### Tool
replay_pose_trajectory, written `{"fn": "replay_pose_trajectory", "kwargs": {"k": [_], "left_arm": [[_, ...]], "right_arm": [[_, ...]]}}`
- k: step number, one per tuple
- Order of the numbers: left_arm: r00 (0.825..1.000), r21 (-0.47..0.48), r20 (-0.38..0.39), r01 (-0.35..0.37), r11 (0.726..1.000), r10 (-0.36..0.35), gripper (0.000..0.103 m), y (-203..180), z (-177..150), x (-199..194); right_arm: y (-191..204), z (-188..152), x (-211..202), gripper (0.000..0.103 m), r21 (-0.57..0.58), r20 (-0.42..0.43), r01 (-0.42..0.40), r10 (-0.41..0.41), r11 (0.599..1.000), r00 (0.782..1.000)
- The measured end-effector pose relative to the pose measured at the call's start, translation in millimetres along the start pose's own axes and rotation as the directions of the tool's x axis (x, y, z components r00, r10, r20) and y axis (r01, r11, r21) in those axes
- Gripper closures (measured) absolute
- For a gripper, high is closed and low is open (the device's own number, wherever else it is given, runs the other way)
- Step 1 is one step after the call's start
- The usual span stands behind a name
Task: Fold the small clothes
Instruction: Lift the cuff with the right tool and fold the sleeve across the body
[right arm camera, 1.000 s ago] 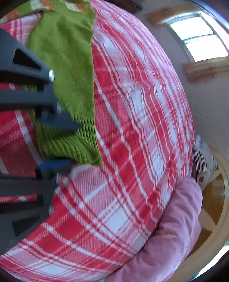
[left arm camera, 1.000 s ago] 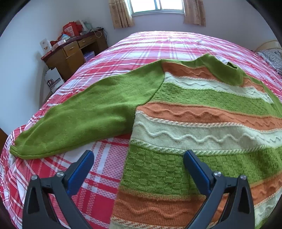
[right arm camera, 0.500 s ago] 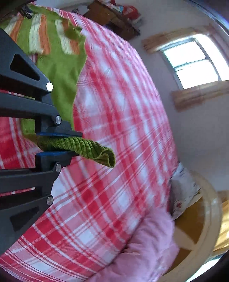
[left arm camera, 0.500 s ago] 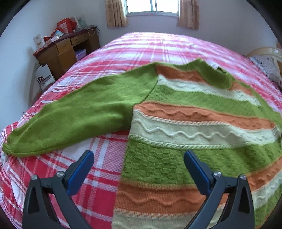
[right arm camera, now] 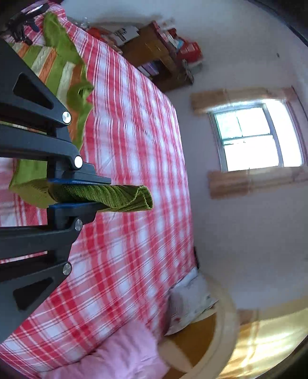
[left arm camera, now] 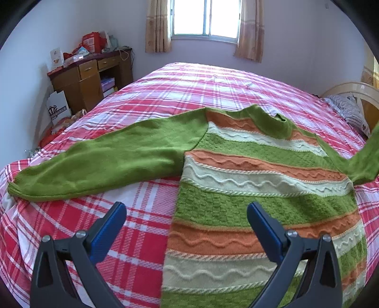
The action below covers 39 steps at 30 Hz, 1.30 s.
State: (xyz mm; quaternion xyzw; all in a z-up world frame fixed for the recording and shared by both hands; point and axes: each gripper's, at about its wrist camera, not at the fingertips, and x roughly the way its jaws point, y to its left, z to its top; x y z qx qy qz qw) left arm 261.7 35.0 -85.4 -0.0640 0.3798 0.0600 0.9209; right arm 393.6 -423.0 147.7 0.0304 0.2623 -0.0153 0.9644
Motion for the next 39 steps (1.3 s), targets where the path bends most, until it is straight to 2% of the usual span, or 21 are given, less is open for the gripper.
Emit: {"fn": "replay_pose_trajectory", "kwargs": {"k": [7,14,19,24,26,28,32,33,34,35,36,38,39], "left_arm": [[1.0,-0.019,0.022,0.023,1.0,-0.023,0.0,12,-6,-10],[0.998,-0.023,0.027,0.063,0.998,-0.062,0.0,18,-10,-13],[0.997,-0.03,0.027,0.071,0.997,-0.07,0.0,26,-13,-13],[0.998,-0.041,0.015,0.064,0.997,-0.064,0.0,33,-18,-9],[0.998,-0.038,0.008,0.06,0.997,-0.059,0.0,35,-21,-8],[0.999,-0.031,0.002,0.05,0.998,-0.05,0.0,35,-23,-8],[0.999,-0.012,-0.014,0.033,0.999,-0.033,0.0,35,-26,-8],[0.999,-0.007,-0.018,0.027,1.0,-0.027,0.0,36,-26,-9],[1.0,-0.002,-0.02,0.02,1.0,-0.02,0.0,38,-27,-10],[1.0,0.003,-0.02,0.012,1.0,-0.012,0.0,39,-27,-12],[1.0,0.007,-0.02,0.009,1.0,-0.009,0.0,40,-27,-12],[1.0,0.022,-0.026,0.014,1.0,-0.014,0.0,40,-25,-13],[0.999,0.031,-0.031,0.018,0.999,-0.017,0.0,40,-24,-13]], "right_arm": [[72,19,-5,0.092,-0.092,0.019,-0.064,0.066,0.994,0.998],[155,26,-8,0.092,-0.2,0.011,-0.146,0.151,0.969,0.988],[214,15,-2,0.092,-0.278,-0.026,-0.213,0.214,0.937,0.976],[273,-20,27,0.092,-0.342,-0.092,-0.277,0.261,0.898,0.961],[299,-44,48,0.092,-0.34,-0.133,-0.316,0.288,0.886,0.948],[323,-75,74,0.097,-0.343,-0.166,-0.345,0.305,0.874,0.938],[355,-134,124,0.097,-0.306,-0.247,-0.401,0.335,0.863,0.909],[363,-151,138,0.097,-0.284,-0.293,-0.445,0.365,0.85,0.884],[369,-168,149,0.097,-0.248,-0.351,-0.503,0.407,0.828,0.843],[374,-179,155,0.093,-0.232,-0.39,-0.53,0.422,0.816,0.819],[376,-192,157,0.071,-0.228,-0.423,-0.543,0.42,0.808,0.803],[371,-203,149,0.037,-0.229,-0.438,-0.579,0.448,0.783,0.779],[362,-207,139,0.037,-0.237,-0.43,-0.593,0.464,0.77,0.774]]}}
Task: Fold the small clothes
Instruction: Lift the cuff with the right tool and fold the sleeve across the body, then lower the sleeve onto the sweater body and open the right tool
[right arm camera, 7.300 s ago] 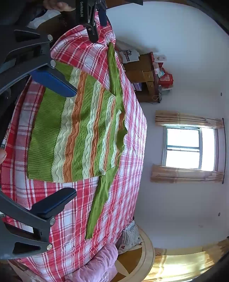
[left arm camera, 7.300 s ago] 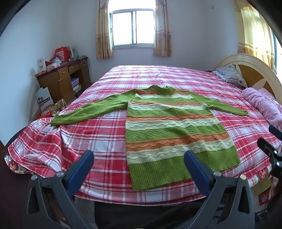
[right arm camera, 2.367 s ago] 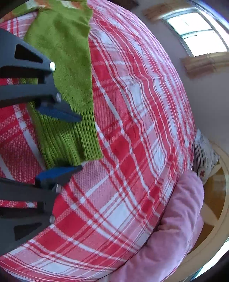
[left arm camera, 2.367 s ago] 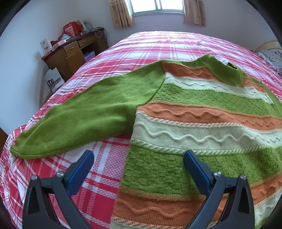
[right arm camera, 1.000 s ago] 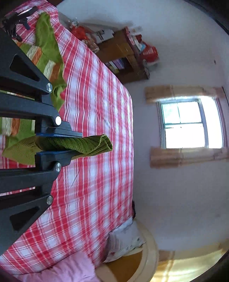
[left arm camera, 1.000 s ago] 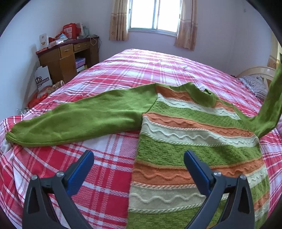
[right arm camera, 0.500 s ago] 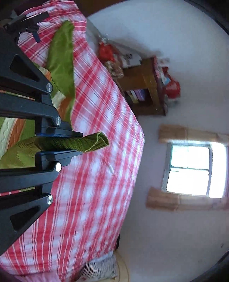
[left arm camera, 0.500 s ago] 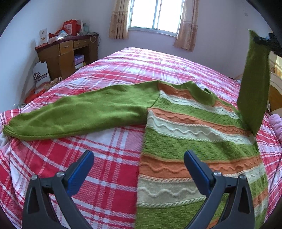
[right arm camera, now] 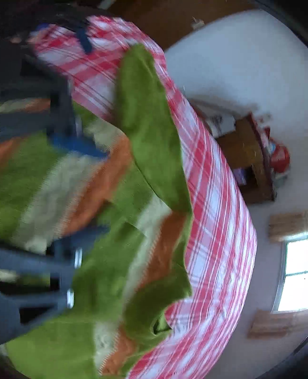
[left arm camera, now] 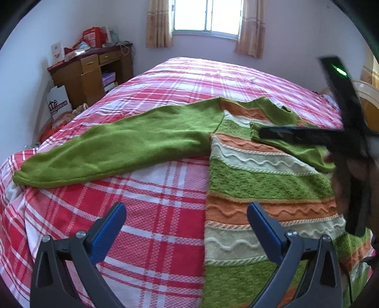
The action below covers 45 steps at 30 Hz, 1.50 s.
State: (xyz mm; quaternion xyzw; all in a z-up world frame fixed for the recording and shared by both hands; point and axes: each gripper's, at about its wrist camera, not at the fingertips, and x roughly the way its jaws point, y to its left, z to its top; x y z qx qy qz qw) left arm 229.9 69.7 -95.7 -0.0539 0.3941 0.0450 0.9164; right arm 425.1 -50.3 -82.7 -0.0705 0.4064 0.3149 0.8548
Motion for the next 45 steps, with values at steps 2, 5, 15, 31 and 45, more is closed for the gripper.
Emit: {"fn": "replay_pose_trajectory", "kwargs": {"k": [2,5,15,31,45], "left_arm": [[1.0,0.022,-0.015,0.027,0.999,-0.027,0.0,-3,7,2],[0.996,0.052,-0.039,0.081,0.995,-0.079,0.001,-16,29,7],[0.963,-0.071,-0.123,0.234,0.97,-0.241,0.028,-68,93,71],[0.966,-0.024,-0.111,0.234,0.972,-0.235,0.098,-114,98,113],[0.966,-0.043,-0.068,0.249,0.968,-0.251,0.098,-91,84,95]], "right_arm": [[-5,-13,-18,0.037,-0.025,0.004,0.046,-0.046,0.999,0.999],[-24,-37,-51,0.037,-0.048,0.0,0.144,-0.144,0.988,0.99],[-51,-125,-75,0.036,-0.017,0.009,0.246,-0.246,0.969,0.969],[-57,-139,-77,0.031,0.049,0.08,0.19,-0.194,0.98,0.978],[-55,-141,-78,0.031,0.048,0.085,0.214,-0.217,0.976,0.972]]}}
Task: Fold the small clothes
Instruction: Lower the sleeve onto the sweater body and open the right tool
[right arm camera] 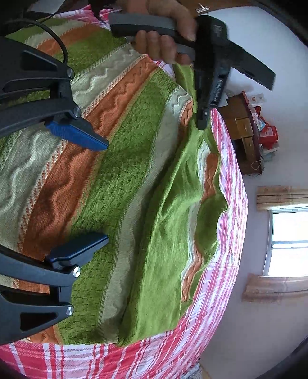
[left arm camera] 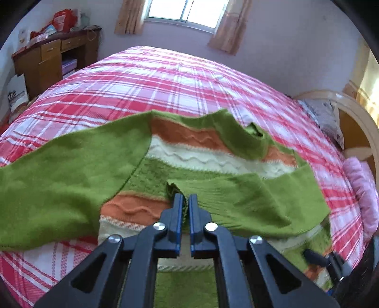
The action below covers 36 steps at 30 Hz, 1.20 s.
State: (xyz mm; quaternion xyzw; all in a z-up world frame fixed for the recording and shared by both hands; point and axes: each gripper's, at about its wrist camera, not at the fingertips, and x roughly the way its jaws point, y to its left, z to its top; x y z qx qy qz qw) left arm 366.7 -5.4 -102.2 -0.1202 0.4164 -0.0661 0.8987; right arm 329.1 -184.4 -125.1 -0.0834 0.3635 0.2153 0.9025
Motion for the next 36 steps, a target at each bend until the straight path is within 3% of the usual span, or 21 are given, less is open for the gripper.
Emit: {"fn": "replay_pose_trajectory", "kwargs": {"k": [2,6,7,8,9,19,23,26,28,29,31,33,36], "left_arm": [[0.999,-0.004,-0.028,-0.017,1.0,0.017,0.097,1,-4,8],[0.998,-0.045,-0.059,-0.007,0.999,0.004,0.07,5,-5,20],[0.999,-0.046,-0.05,-0.004,0.999,0.002,0.069,3,-6,20],[0.999,-0.04,-0.046,-0.001,0.999,-0.001,0.073,1,-5,20],[0.999,-0.025,-0.041,-0.002,1.0,0.001,0.101,-2,-6,20],[0.999,0.005,0.032,-0.003,1.0,0.003,0.1,13,-18,-19],[1.0,0.023,0.002,-0.019,1.0,0.019,0.099,12,-28,-3],[0.998,0.015,0.016,-0.059,0.998,0.059,0.09,11,-30,2],[0.997,0.005,0.017,-0.08,0.997,0.08,0.07,12,-30,2],[0.997,0.004,0.021,-0.077,0.997,0.077,0.056,12,-31,2],[0.996,0.016,0.03,-0.079,0.997,0.079,0.048,9,-33,-1],[0.994,0.026,0.045,-0.104,0.994,0.103,0.027,8,-34,-3],[0.993,0.016,0.028,-0.115,0.993,0.114,0.023,10,-34,1]], "right_arm": [[1,0,0,0.031,-0.003,-0.001,0.003,-0.003,1.0,1.0],[2,0,-1,0.031,-0.005,0.001,0.006,-0.006,1.0,1.0],[2,0,-1,0.031,-0.004,0.002,0.005,-0.005,1.0,1.0],[2,-1,-1,0.031,-0.003,0.002,0.005,-0.005,1.0,1.0],[2,-1,-1,0.031,-0.002,0.003,0.006,-0.006,1.0,1.0],[1,-1,-4,0.031,0.001,0.011,0.005,-0.005,1.0,1.0],[1,-1,-4,0.031,0.001,0.009,0.005,-0.005,1.0,1.0],[-6,1,-7,0.031,0.026,0.016,-0.021,0.021,0.999,1.0],[-27,8,-12,0.031,0.122,0.022,-0.07,0.068,0.99,0.997],[-40,12,-12,0.031,0.175,0.02,-0.075,0.072,0.982,0.997],[-66,21,-14,0.031,0.237,0.032,-0.04,0.034,0.971,0.999],[-91,28,-14,0.031,0.269,0.046,0.0,-0.013,0.963,0.999],[-131,25,7,0.031,0.342,-0.064,0.083,-0.065,0.936,0.996]]}}
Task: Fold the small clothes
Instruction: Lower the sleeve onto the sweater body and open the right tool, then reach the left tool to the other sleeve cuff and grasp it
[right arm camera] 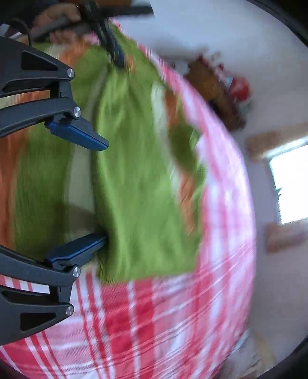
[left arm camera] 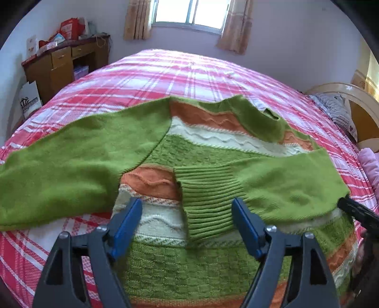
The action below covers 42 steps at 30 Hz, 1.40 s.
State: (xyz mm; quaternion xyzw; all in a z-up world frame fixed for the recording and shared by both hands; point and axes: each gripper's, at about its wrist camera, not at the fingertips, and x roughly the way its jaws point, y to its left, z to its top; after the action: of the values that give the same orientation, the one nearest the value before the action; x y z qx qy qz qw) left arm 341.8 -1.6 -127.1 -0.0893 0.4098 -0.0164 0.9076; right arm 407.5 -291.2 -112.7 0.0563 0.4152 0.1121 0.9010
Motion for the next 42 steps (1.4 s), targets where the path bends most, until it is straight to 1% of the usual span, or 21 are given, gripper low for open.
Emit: {"fn": "replay_pose_trajectory", "kwargs": {"k": [2,4,6,9,11,14,16,17,18,20,22,24,25,27,28,29,32,35,37,40,42], "left_arm": [[1.0,0.01,-0.016,-0.027,1.0,0.027,0.022,-2,0,4],[0.998,0.029,-0.009,-0.054,0.998,0.054,0.022,-7,-3,4],[0.998,0.042,-0.002,-0.07,0.997,0.07,0.022,-10,-4,3],[0.998,0.033,-0.002,-0.056,0.998,0.056,0.02,-7,-5,3],[0.999,0.037,-0.002,-0.052,0.998,0.052,0.019,-7,-6,3],[0.999,0.036,0.002,-0.032,0.999,0.032,0.015,-6,-7,1],[1.0,0.027,0.009,-0.015,1.0,0.014,0.014,-5,-8,-1],[1.0,0.014,0.022,-0.002,1.0,0.002,0.014,-2,-10,-5],[1.0,0.009,0.028,0.006,1.0,-0.006,0.012,-1,-11,-7],[0.999,-0.003,0.042,0.025,1.0,-0.025,0.008,1,-15,-12],[0.998,-0.011,0.059,0.021,1.0,-0.02,0.005,2,-16,-17],[0.998,-0.017,0.065,0.019,1.0,-0.018,0.002,4,-16,-21],[0.998,-0.034,0.062,0.018,0.999,-0.016,0.002,7,-18,-24],[0.998,-0.057,0.06,0.013,0.998,-0.009,0.002,14,-22,-31],[0.998,-0.072,0.061,0.008,0.997,-0.003,0.002,20,-26,-37],[0.998,-0.08,0.059,0.003,0.997,0.002,0.002,25,-28,-42],[0.997,-0.099,0.07,-0.029,0.995,0.036,0.002,46,-35,-61],[0.992,-0.133,0.089,-0.072,0.989,0.084,0.002,78,-40,-84],[0.987,-0.15,0.102,-0.111,0.982,0.127,0.002,95,-44,-95],[0.968,-0.192,0.119,-0.195,0.962,0.22,0.002,127,-52,-109],[0.958,-0.232,0.107,-0.236,0.944,0.266,0.002,148,-57,-114]], "right_arm": [[-12,-4,-4,0.03,0.042,0.009,-0.047,0.046,0.998,0.999],[-7,-8,-12,0.03,0.014,-0.029,-0.009,0.009,1.0,1.0],[-2,-7,-22,0.03,0.0,-0.022,0.009,-0.009,1.0,1.0],[8,8,-42,0.03,-0.018,0.054,0.014,-0.013,1.0,0.998],[15,24,-43,0.03,-0.054,0.099,0.029,-0.024,0.998,0.995],[7,35,-7,0.03,-0.029,0.011,-0.003,0.003,1.0,1.0],[-10,28,13,0.03,0.015,-0.051,0.009,-0.008,1.0,0.999],[-12,22,8,0.03,0.003,-0.004,-0.016,0.016,1.0,1.0],[-12,17,5,0.03,-0.001,-0.006,-0.015,0.015,1.0,1.0],[-5,8,-1,0.03,-0.048,-0.003,0.016,-0.016,0.999,1.0],[6,3,-1,0.03,-0.127,-0.031,0.067,-0.072,0.99,0.997],[17,8,-7,0.03,-0.151,-0.037,0.14,-0.147,0.979,0.988],[21,12,-10,0.03,-0.143,-0.02,0.154,-0.159,0.978,0.987],[40,25,-18,0.03,-0.145,0.024,0.1,-0.097,0.984,0.995],[53,30,-17,0.03,-0.167,0.028,0.079,-0.076,0.983,0.997],[68,34,-10,0.03,-0.201,0.022,0.081,-0.078,0.976,0.997],[101,34,17,0.03,-0.271,-0.012,0.041,-0.046,0.962,0.999],[115,18,46,0.03,-0.277,-0.09,0.006,-0.032,0.961,0.995],[124,0,42,0.03,-0.321,-0.024,0.06,-0.071,0.945,0.997],[119,-6,34,0.03,-0.294,-0.023,0.052,-0.062,0.954,0.998],[116,-9,33,0.03,-0.295,-0.017,0.046,-0.053,0.954,0.998]]}}
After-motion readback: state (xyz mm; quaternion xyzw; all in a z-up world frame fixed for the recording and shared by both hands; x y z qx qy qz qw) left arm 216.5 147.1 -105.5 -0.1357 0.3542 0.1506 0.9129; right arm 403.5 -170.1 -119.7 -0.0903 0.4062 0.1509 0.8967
